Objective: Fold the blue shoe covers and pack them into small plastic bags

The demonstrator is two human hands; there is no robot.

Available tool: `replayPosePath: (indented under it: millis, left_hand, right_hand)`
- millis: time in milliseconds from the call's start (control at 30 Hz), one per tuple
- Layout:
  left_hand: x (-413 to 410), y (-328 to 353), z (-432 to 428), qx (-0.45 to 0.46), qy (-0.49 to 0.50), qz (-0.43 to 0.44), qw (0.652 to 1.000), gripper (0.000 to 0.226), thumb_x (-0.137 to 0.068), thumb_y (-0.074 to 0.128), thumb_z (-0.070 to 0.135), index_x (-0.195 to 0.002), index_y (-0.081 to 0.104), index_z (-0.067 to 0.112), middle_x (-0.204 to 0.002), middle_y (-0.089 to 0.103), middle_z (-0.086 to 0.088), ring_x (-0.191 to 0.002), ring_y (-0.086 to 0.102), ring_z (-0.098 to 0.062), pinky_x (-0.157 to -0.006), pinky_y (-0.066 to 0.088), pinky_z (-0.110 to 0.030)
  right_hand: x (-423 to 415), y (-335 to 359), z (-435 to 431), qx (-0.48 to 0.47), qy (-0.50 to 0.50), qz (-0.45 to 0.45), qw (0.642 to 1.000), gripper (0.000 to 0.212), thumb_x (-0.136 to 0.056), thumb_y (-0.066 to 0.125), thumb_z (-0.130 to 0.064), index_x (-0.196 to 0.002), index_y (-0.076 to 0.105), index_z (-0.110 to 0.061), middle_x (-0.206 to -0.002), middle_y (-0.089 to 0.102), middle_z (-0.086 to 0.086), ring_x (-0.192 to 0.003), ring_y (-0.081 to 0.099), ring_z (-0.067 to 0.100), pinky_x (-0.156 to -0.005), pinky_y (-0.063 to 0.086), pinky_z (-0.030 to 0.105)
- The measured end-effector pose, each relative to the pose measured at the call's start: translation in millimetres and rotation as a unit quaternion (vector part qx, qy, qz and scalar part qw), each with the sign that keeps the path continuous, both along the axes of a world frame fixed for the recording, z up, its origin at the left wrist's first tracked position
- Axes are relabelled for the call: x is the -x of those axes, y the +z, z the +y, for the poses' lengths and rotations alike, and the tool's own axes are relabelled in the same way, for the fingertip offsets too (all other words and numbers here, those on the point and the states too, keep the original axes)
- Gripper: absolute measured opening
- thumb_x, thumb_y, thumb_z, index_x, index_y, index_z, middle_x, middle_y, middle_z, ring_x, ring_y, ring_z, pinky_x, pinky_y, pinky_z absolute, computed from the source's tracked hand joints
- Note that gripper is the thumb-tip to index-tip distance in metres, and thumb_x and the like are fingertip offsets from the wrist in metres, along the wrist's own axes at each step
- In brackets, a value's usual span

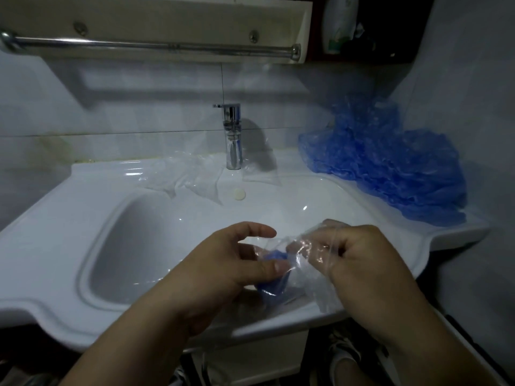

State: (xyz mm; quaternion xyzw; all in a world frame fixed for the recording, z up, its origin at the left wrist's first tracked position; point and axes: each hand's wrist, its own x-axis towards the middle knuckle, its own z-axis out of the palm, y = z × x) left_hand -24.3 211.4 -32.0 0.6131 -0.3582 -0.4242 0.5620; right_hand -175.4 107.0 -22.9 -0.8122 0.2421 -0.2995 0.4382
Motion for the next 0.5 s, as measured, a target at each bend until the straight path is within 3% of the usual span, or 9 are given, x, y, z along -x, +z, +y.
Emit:
replayPosePath:
  millis: [67, 133, 233, 333, 433, 500]
  left_hand:
    - [-2.3, 0.1, 2.2, -0.021, -0.006, -0.005, 1.0, 0.049, -0.06, 0.08, 0.011, -0.107, 0.066, 0.016, -0.094, 0.07, -0.023, -0.072, 0.064, -0.029, -0.061, 0.051, -0.033]
    - [-5.6, 2.1, 3.1, -0.031, 0.019, -0.039, 0.999, 0.036, -0.068, 0.079, 0.004, -0.102, 0.067, 0.011, -0.084, 0.071, -0.02, -0.064, 0.062, -0.025, -0.059, 0.05, -0.031]
    - [-27.1, 6.4, 5.1, 0.003, 0.165, -0.087, 0.983, 0.02, -0.067, 0.08, 0.008, -0.08, 0.064, 0.005, -0.06, 0.064, -0.014, -0.047, 0.057, -0.019, -0.046, 0.05, -0.027]
    - [-76.7, 6.9, 12.6, 0.036, 0.327, -0.132, 0.935, 0.033, -0.067, 0.086, 0.022, -0.073, 0.058, 0.005, -0.051, 0.056, -0.014, -0.039, 0.048, -0.02, -0.042, 0.041, -0.023]
    - [-137.9, 5.4, 33.2, 0.036, 0.484, -0.135, 0.864, 0.058, -0.061, 0.086, 0.04, -0.102, 0.058, 0.011, -0.062, 0.061, -0.012, -0.052, 0.057, -0.023, -0.054, 0.053, -0.032]
    - [-177.1, 5.8, 51.9, -0.039, 0.556, -0.19, 0.808, 0.055, -0.066, 0.075, 0.045, -0.108, 0.06, 0.013, -0.067, 0.066, -0.009, -0.06, 0.065, -0.027, -0.055, 0.055, -0.037]
  right_hand:
    - [2.5, 1.8, -0.3, -0.052, 0.061, 0.002, 0.997, 0.022, -0.091, 0.061, -0.01, -0.083, 0.079, -0.021, -0.087, 0.072, -0.011, -0.086, 0.067, 0.003, -0.079, 0.048, 0.021]
    - [5.2, 0.1, -2.9, -0.074, 0.067, 0.002, 0.995, 0.025, -0.089, 0.061, -0.006, -0.086, 0.079, -0.022, -0.092, 0.074, -0.013, -0.091, 0.068, 0.003, -0.085, 0.048, 0.025]
    - [8.8, -3.7, -11.6, -0.073, -0.001, -0.038, 0.997, 0.026, -0.085, 0.068, -0.013, -0.092, 0.077, -0.036, -0.095, 0.075, -0.015, -0.096, 0.067, 0.002, -0.09, 0.047, 0.028]
    - [14.3, -3.9, -18.8, -0.054, -0.063, -0.077, 0.994, 0.028, -0.084, 0.07, -0.01, -0.09, 0.077, -0.036, -0.093, 0.075, -0.014, -0.094, 0.068, 0.002, -0.09, 0.047, 0.028]
    - [18.6, -4.2, -24.8, -0.063, -0.087, -0.1, 0.989, 0.033, -0.084, 0.068, -0.006, -0.086, 0.077, -0.037, -0.09, 0.076, -0.011, -0.092, 0.069, 0.007, -0.092, 0.05, 0.035]
    - [19.5, -6.0, -29.9, -0.074, -0.102, -0.113, 0.986, 0.034, -0.085, 0.066, -0.005, -0.087, 0.076, -0.038, -0.092, 0.076, -0.008, -0.093, 0.07, 0.015, -0.097, 0.049, 0.043]
